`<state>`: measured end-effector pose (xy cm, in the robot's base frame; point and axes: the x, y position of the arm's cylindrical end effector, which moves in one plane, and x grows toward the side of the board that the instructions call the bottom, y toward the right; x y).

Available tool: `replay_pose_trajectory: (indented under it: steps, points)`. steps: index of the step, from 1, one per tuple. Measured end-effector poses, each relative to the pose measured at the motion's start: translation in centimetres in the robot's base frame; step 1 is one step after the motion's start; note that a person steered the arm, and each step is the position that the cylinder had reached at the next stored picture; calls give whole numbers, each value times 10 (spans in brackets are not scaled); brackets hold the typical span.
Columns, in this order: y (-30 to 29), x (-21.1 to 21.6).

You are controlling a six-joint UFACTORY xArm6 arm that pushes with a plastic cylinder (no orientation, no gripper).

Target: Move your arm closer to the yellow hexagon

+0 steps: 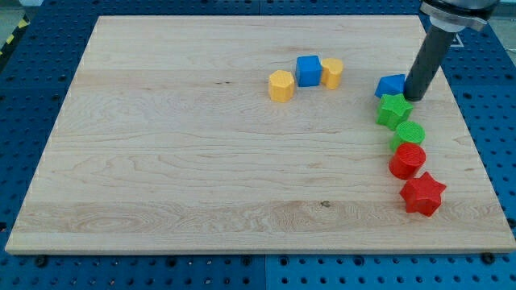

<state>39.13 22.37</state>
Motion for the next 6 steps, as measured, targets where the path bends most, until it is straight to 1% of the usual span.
replay_pose_trajectory:
  steps: [1, 2, 3, 4, 6]
  points:
    - [-14, -1]
    - [-6, -15]
    - [10, -79]
    - [-39, -109]
    - [-195, -111]
